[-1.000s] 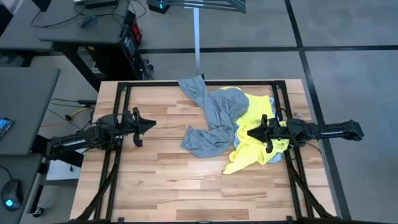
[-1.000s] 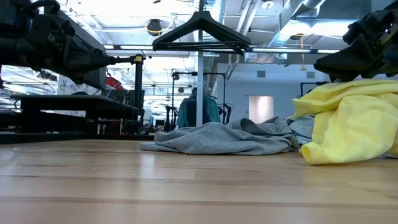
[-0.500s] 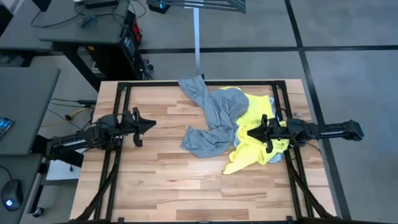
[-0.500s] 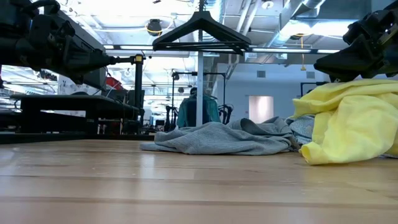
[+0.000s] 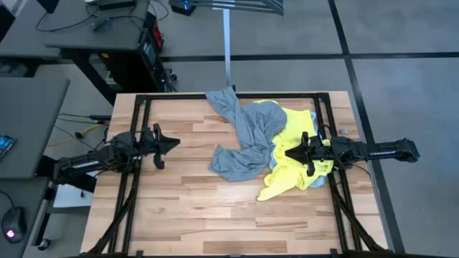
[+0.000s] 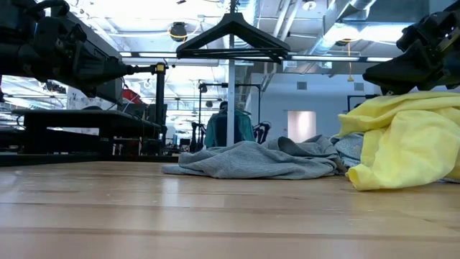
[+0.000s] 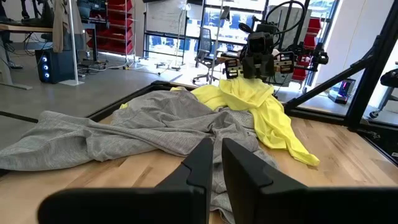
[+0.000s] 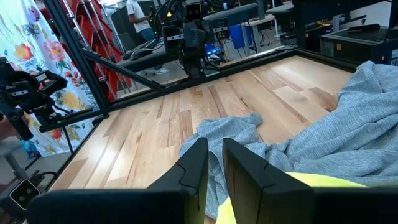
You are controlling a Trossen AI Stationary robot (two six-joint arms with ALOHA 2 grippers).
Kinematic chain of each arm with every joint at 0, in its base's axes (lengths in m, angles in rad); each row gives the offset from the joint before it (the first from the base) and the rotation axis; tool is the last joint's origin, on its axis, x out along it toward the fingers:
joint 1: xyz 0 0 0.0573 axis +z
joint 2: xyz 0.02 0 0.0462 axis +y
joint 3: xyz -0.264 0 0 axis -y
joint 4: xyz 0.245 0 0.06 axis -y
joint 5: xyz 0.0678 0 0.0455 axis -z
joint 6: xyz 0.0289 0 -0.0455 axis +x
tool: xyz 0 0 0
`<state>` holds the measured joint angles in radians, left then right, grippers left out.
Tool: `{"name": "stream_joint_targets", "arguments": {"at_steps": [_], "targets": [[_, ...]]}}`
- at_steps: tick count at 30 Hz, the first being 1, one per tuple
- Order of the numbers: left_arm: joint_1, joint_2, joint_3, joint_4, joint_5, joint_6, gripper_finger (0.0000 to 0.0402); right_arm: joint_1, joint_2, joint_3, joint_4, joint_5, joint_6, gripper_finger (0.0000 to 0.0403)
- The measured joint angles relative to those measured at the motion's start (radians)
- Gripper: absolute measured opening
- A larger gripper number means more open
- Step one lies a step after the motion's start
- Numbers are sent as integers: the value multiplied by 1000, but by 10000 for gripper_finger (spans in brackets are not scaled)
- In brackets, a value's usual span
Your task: Hang clothes
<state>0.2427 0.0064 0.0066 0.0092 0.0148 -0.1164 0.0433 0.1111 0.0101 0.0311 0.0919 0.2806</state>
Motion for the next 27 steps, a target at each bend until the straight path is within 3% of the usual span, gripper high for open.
{"name": "stream_joint_targets", "arguments": {"at_steps": [22, 27], "targets": [[0, 0, 0, 3, 0, 0, 20, 0, 0, 0, 14, 0, -50, 40], [0, 0, 0, 97, 3, -1, 20, 0, 0, 0, 19, 0, -1, 40]]}}
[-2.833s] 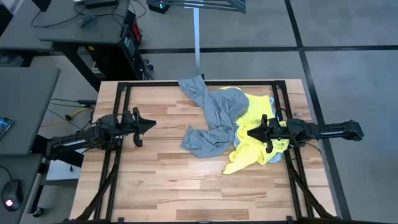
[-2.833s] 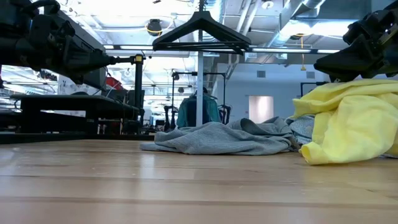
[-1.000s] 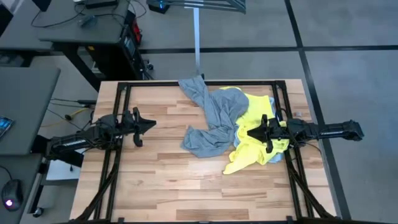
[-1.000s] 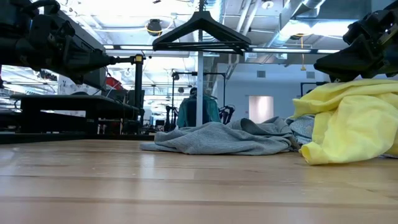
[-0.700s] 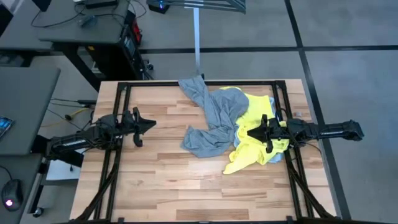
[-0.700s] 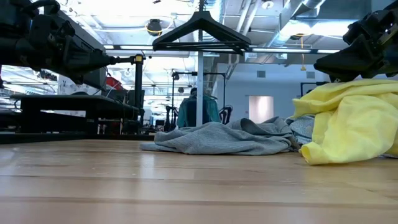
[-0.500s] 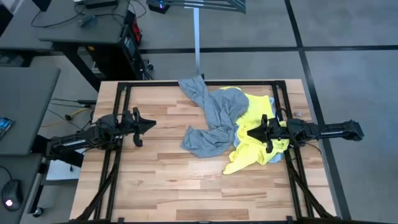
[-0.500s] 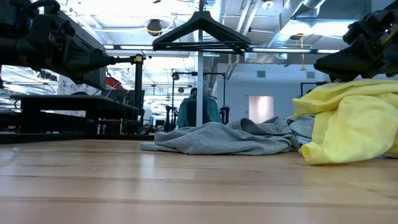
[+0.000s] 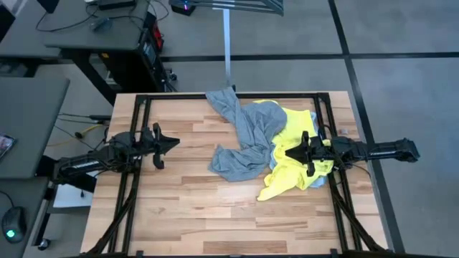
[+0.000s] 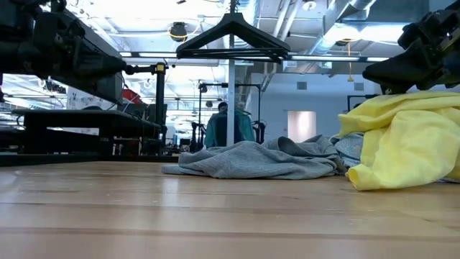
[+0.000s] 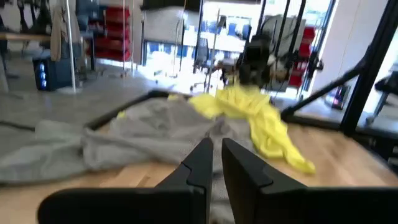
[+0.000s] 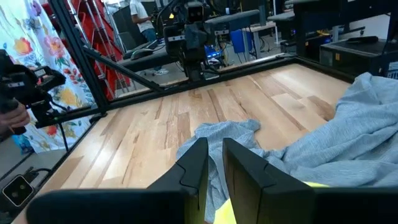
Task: Hang clothes
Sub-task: Hang the gray shirt on the black hanger
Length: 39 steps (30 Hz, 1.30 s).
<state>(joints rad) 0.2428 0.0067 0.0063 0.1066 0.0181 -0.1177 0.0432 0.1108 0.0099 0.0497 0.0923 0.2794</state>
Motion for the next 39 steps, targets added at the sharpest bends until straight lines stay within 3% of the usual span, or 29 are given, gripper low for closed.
{"name": "stream_joint_targets", "arguments": {"at_steps": [5, 11, 17, 26, 31, 39], "targets": [[1, -1, 14, 147, -6, 41, 20, -24, 0, 0, 21, 41, 105, 40], [2, 93, 173, 153, -161, 149, 20, -83, 0, 0, 46, 42, 64, 40], [1, 447, 456, 75, -167, 238, 20, -158, 0, 0, 67, 43, 2, 40], [1, 1074, 889, -253, -166, 316, 20, -203, 0, 3, 56, 43, 2, 40], [-12, 1320, 950, -296, -165, 330, 20, -187, 0, 4, 26, 41, 2, 40], [-48, 1568, 954, -157, -163, 263, 20, -153, 0, 5, -19, 39, 0, 40]]}}
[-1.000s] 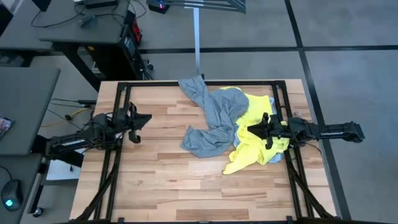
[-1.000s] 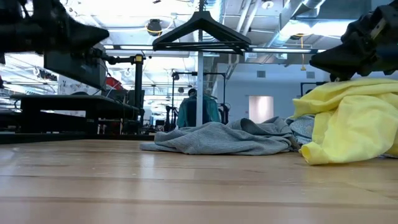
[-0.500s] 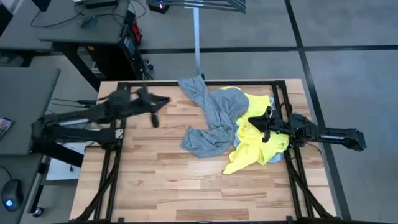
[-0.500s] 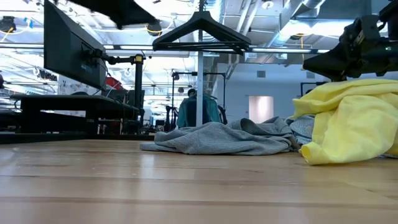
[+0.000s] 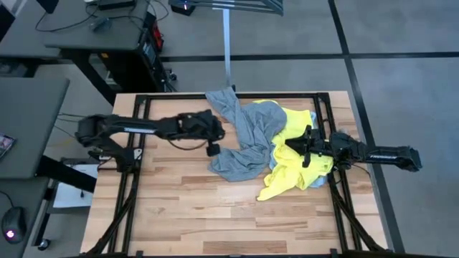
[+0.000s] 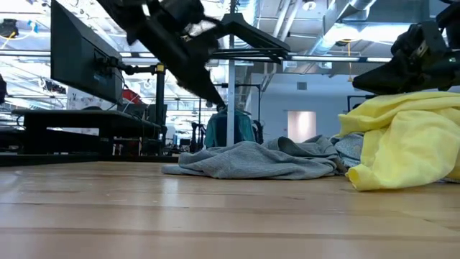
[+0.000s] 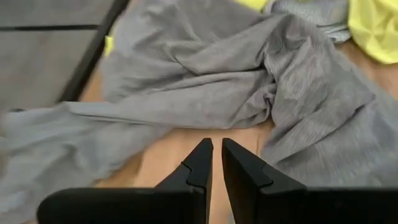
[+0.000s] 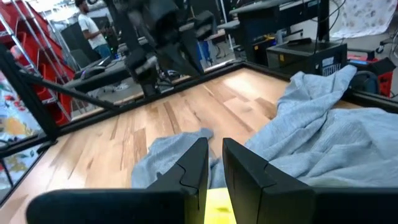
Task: Hang clothes
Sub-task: Hang the gray shirt on the black hanger
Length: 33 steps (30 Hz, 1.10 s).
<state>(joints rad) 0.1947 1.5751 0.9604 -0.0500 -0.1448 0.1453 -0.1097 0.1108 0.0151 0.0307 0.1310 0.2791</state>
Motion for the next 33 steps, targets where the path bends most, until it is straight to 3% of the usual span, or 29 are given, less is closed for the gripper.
{"name": "stream_joint_targets", "arguments": {"at_steps": [5, 15, 24, 28, 33], "targets": [[-15, 98, 0, 79, 0, -16, 20, 0, 0, 0, 0, -1, 0, 40], [-17, 114, 1, 89, -1, -38, 30, 5, 0, 0, -4, -1, 0, 40], [-51, 114, 1, 162, 123, -111, 116, 6, 0, 2, -13, -1, 0, 40], [-97, 114, 1, 186, 96, -101, 150, 6, 0, 2, -14, -1, 0, 40], [-148, 114, 0, 243, 23, -128, 164, 6, 0, 2, -15, -1, 0, 40]]}}
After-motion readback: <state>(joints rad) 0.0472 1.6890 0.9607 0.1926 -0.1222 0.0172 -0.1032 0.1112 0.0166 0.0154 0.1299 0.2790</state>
